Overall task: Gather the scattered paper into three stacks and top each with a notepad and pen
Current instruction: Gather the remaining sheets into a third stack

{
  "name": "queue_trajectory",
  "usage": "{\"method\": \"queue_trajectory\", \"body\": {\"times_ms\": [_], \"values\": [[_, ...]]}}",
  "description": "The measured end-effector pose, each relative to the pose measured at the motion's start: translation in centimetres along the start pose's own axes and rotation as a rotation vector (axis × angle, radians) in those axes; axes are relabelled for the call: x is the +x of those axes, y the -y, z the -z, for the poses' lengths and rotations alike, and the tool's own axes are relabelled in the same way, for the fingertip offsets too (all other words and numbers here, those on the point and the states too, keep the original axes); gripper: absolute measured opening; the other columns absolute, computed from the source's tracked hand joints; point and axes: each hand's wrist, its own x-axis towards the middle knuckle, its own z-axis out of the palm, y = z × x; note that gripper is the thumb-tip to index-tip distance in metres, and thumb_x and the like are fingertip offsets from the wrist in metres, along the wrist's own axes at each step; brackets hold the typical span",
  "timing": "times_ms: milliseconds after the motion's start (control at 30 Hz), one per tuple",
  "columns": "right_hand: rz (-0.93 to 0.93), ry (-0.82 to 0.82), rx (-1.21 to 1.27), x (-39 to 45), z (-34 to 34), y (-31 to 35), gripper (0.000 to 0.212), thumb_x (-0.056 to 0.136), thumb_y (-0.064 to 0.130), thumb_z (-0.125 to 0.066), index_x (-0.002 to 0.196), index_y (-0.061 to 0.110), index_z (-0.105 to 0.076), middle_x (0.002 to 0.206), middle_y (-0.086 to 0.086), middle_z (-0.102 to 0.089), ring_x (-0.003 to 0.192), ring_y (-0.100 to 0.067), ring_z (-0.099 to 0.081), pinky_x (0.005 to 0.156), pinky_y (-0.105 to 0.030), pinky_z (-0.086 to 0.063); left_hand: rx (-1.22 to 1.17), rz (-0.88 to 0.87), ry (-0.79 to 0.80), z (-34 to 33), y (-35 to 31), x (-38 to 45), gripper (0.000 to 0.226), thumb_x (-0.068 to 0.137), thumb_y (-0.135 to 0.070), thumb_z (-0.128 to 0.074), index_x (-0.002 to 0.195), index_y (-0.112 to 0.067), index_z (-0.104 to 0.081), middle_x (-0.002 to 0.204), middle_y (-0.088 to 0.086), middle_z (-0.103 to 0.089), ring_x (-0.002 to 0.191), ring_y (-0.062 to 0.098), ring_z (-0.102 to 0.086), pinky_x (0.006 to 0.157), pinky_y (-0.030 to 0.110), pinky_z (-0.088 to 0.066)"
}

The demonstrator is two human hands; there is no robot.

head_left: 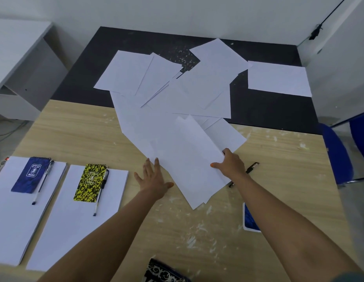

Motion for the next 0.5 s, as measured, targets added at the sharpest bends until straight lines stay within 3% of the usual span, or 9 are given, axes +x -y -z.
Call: {"method": "queue_trajectory", "body": {"times_ms": [133, 233, 300, 400, 500], "values": [[-0.031, -0.072, 0.390, -0.6, -0.2, 0.3, 0.031, 0.080, 0.028, -0.074, 0.093, 0.006, -0.057, 0.093, -0.005, -0.063, 0.086, -0.027, -0.061, 0.065, -0.032, -0.049, 0.008, -0.034, -0.043, 0.1, 0.8, 0.0, 0.111, 0.079, -0.062, -0.061, 0.151, -0.018, 0.011, 0.159, 0.009, 0.007, 0.148, 0.027, -0.002, 0.115, 0.056, -0.011], [-0.076, -0.147, 0.611, -1.1, -0.2, 1.0, 0.027, 0.084, 0.024, -0.071, 0.099, 0.005, -0.059, 0.097, -0.006, -0.064, 0.083, -0.021, -0.059, 0.058, -0.025, -0.043, -0.005, -0.034, -0.081, 0.6, 0.9, 0.1, 0.106, 0.078, -0.055, -0.062, 0.152, -0.015, 0.003, 0.156, 0.009, -0.007, 0.144, 0.028, -0.018, 0.114, 0.051, -0.021], [-0.133, -0.184, 0.698, -1.2, -0.2, 1.6, 0.033, 0.087, 0.023, -0.069, 0.111, 0.005, -0.056, 0.108, -0.007, -0.063, 0.087, -0.019, -0.056, 0.066, -0.026, -0.042, -0.033, -0.028, -0.105, 1.2, 0.5, 0.5, 0.099, 0.080, -0.048, -0.060, 0.151, -0.014, 0.000, 0.154, 0.009, -0.011, 0.140, 0.029, -0.024, 0.111, 0.049, -0.026], [-0.224, -0.163, 0.754, -1.2, -0.9, 2.2, 0.039, 0.088, 0.022, -0.067, 0.120, 0.004, -0.052, 0.116, -0.009, -0.061, 0.092, -0.020, -0.055, 0.076, -0.028, -0.041, -0.002, -0.029, -0.081, 2.4, -0.5, 1.4, 0.093, 0.085, -0.046, -0.055, 0.152, -0.017, 0.003, 0.159, 0.007, -0.002, 0.138, 0.031, -0.027, 0.108, 0.048, -0.031], [-0.205, -0.085, 0.650, -1.6, -1.9, 2.7, 0.034, 0.087, 0.023, -0.067, 0.113, 0.004, -0.057, 0.112, -0.009, -0.064, 0.095, -0.024, -0.059, 0.074, -0.027, -0.041, 0.169, -0.063, 0.027, 3.3, -0.7, 2.4, 0.088, 0.090, -0.054, -0.046, 0.153, -0.021, 0.006, 0.161, 0.005, 0.013, 0.143, 0.031, -0.019, 0.107, 0.044, -0.032]]}}
